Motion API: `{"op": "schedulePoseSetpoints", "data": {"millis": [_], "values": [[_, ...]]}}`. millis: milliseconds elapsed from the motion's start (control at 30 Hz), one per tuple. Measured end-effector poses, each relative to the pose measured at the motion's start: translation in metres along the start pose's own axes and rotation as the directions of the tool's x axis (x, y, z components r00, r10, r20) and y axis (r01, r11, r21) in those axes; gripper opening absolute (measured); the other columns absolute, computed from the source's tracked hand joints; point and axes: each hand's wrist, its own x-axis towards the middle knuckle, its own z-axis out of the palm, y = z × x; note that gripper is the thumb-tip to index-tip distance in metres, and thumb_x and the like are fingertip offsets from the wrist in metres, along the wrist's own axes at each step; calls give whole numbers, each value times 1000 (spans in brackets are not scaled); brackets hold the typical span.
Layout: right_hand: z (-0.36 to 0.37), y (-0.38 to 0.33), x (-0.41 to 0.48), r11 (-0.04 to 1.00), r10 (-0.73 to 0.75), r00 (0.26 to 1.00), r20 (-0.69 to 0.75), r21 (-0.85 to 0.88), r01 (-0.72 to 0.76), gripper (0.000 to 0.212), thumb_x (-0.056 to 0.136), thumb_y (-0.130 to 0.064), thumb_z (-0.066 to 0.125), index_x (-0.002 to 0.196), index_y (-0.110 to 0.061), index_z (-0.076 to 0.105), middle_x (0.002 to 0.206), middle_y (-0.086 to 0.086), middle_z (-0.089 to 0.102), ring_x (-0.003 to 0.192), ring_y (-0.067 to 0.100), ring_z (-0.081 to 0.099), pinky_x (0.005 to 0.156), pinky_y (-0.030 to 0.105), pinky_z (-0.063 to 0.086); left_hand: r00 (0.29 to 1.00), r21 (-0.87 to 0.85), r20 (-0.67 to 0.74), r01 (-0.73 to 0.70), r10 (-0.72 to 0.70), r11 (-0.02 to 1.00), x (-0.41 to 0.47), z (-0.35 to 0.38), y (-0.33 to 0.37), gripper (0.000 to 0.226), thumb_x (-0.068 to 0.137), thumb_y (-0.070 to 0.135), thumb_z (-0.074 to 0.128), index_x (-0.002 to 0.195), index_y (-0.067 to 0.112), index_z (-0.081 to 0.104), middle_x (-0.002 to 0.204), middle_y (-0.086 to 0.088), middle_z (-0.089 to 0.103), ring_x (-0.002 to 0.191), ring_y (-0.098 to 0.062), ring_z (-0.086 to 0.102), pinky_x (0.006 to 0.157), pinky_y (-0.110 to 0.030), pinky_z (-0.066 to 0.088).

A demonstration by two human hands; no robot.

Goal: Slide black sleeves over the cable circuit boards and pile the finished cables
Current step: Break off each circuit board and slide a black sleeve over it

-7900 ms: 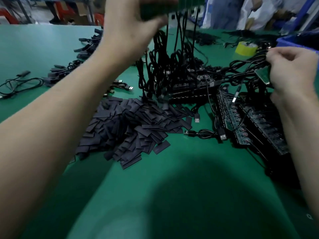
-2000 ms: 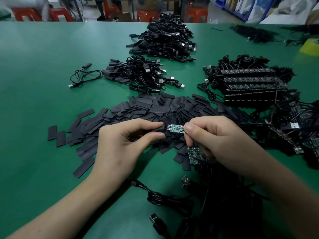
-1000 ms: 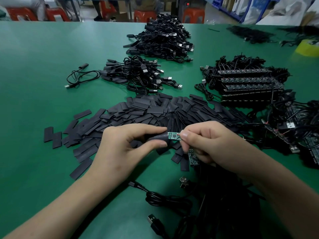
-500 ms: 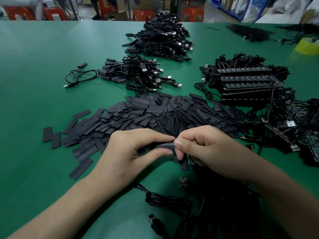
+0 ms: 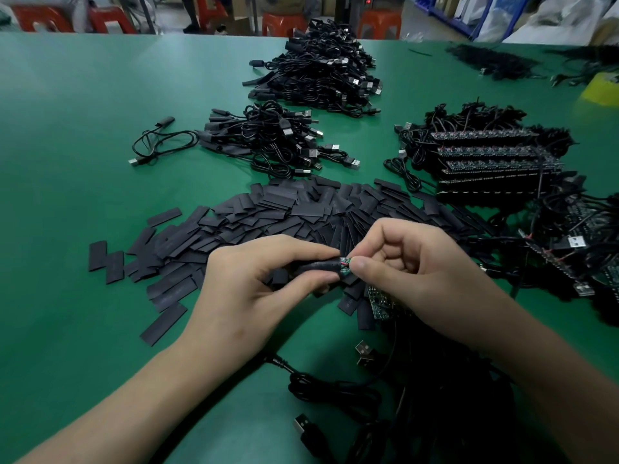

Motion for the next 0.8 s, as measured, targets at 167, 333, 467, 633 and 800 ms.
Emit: {"op": "schedulePoseSetpoints", "data": {"millis": [167,333,467,633,800], "values": [[4,2,0,1000,10,1000,3,-8,-10,7,94,-19,71,88,-21,72,70,-6,63,60,5,52,56,15,43,998,39,33,-60,58,997,-1,0,1,22,83,23,81,103,15,79,98,13,75,91,0,70,81,-21,54],[5,-1,2,1000,24,1000,-3,14,-24,5,93,-16,72,89,-19,73,67,-6,67,59,3,58,55,15,46,996,59,31,-87,86,994,-1,0,3,21,84,22,80,104,15,79,99,12,75,92,1,70,83,-19,53],[-1,-6,1,999,-8,998,-57,-32,7,3,93,-22,73,92,-21,75,73,3,73,62,21,64,58,28,53,996,96,-39,-81,85,992,1,-2,6,21,83,22,81,103,15,79,99,12,75,93,2,69,85,-17,52],[1,-8,0,1000,-17,999,-28,-16,16,11,94,-18,71,84,-21,74,70,3,73,56,11,63,57,20,51,994,125,-36,-96,101,987,-1,-3,6,21,83,20,82,102,11,79,98,8,75,93,0,69,86,-16,51],[3,-7,-2,995,-76,997,-30,-71,73,11,93,-16,72,85,-23,74,70,1,72,56,7,61,56,19,49,992,121,-35,-117,122,986,-1,-2,7,20,82,20,82,100,9,80,96,6,75,91,-3,70,85,-17,51]]}}
